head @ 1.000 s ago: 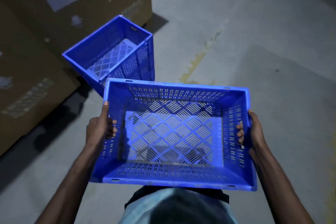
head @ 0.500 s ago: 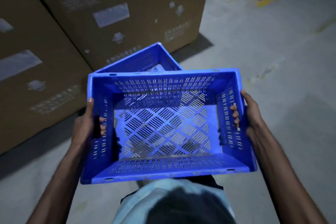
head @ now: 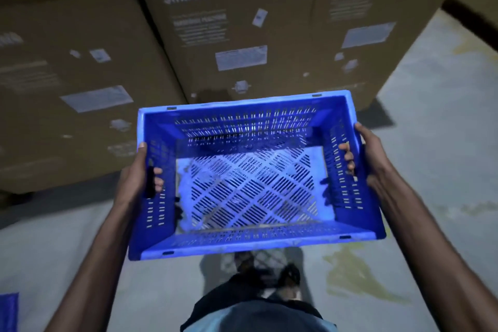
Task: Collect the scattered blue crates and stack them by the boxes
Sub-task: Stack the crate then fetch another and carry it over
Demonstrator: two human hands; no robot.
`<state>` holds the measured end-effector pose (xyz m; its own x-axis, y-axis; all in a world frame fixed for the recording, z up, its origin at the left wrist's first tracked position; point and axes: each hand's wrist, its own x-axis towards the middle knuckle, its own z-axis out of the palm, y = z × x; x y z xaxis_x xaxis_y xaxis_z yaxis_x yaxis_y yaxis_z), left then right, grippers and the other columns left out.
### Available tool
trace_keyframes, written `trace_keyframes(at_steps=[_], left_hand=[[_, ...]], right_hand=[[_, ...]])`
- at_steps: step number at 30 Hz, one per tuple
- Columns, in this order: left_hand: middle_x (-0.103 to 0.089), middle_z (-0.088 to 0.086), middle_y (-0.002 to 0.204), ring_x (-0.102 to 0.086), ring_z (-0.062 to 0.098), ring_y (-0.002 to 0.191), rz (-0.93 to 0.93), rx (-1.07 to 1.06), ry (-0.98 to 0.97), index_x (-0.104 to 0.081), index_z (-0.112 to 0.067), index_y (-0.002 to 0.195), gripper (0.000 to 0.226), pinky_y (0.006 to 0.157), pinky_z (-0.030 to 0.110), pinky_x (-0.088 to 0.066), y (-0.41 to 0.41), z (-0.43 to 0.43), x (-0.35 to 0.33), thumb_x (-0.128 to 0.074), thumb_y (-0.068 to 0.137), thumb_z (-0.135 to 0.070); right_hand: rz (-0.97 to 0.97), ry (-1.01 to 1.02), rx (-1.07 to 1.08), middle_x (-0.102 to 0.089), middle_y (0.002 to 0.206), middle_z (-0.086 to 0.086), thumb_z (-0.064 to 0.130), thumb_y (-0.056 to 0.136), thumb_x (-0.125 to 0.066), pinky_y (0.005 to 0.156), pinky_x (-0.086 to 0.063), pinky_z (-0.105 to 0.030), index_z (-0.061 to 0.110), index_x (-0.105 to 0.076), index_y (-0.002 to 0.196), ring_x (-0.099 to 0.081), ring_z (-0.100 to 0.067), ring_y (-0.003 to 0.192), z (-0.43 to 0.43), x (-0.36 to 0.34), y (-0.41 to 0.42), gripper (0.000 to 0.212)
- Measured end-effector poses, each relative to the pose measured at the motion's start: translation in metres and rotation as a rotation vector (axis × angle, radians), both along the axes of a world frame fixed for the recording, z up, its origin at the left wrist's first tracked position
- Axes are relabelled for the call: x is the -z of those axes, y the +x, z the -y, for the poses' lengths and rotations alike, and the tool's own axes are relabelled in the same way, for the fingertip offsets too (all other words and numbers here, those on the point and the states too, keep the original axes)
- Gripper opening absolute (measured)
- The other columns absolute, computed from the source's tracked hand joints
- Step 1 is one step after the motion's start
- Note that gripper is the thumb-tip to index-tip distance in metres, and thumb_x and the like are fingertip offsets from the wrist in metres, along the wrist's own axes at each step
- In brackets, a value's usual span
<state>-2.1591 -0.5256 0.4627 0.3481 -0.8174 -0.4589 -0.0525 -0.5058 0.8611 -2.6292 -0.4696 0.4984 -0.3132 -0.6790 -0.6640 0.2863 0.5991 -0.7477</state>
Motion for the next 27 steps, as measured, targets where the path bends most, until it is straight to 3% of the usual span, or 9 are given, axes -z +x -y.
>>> trace_keyframes(at_steps=[6,13,18,23,27], left_hand=[[-0.047,0.002,0.042,-0.042,0.014,0.028,-0.024,0.027,0.170,-0.052,-0.013,0.070,0.075,0.033,0.015,-0.033,0.022,0.076,0.020,-0.035,0.092,-0.082],[-0.043,-0.003,0.035,-0.039,0.009,0.025,-0.036,0.100,0.276,-0.042,-0.015,0.070,0.072,0.033,0.014,-0.025,0.028,0.133,0.045,-0.021,0.097,-0.079],[-0.042,-0.002,0.037,-0.036,0.010,0.025,-0.065,0.093,0.317,-0.042,-0.015,0.073,0.072,0.032,0.014,-0.025,0.019,0.152,0.069,-0.024,0.096,-0.081],[-0.043,0.003,0.053,-0.038,0.009,0.026,-0.057,0.069,0.290,-0.044,-0.013,0.074,0.069,0.031,0.015,-0.027,0.008,0.157,0.084,-0.030,0.099,-0.076],[-0.047,0.000,0.045,-0.041,0.009,0.028,-0.029,0.049,0.263,-0.048,-0.012,0.075,0.071,0.032,0.016,-0.030,0.007,0.169,0.088,-0.033,0.097,-0.078]], right_hand=[[-0.018,0.040,-0.104,-0.044,0.041,0.003,0.066,0.098,-0.039,0.038,-0.025,-0.015,0.010,-0.057,0.083,-0.034,-0.012,0.029,0.100,0.023,0.024,0.061],[-0.115,0.128,-0.157,-0.044,0.042,0.000,0.072,0.098,-0.033,0.038,-0.028,-0.014,0.011,-0.054,0.078,-0.036,-0.015,0.029,0.176,0.064,0.037,0.068],[-0.254,0.144,-0.136,-0.051,0.054,-0.007,0.074,0.096,-0.038,0.041,-0.034,-0.020,0.006,-0.061,0.080,-0.041,-0.020,0.038,0.202,0.095,0.026,0.074],[-0.264,0.180,-0.149,-0.050,0.049,-0.006,0.075,0.096,-0.038,0.043,-0.035,-0.022,0.006,-0.061,0.076,-0.040,-0.020,0.035,0.212,0.117,0.020,0.075],[-0.269,0.177,-0.128,-0.049,0.048,-0.007,0.072,0.097,-0.041,0.039,-0.035,-0.020,0.006,-0.060,0.073,-0.039,-0.019,0.032,0.220,0.123,0.017,0.073]])
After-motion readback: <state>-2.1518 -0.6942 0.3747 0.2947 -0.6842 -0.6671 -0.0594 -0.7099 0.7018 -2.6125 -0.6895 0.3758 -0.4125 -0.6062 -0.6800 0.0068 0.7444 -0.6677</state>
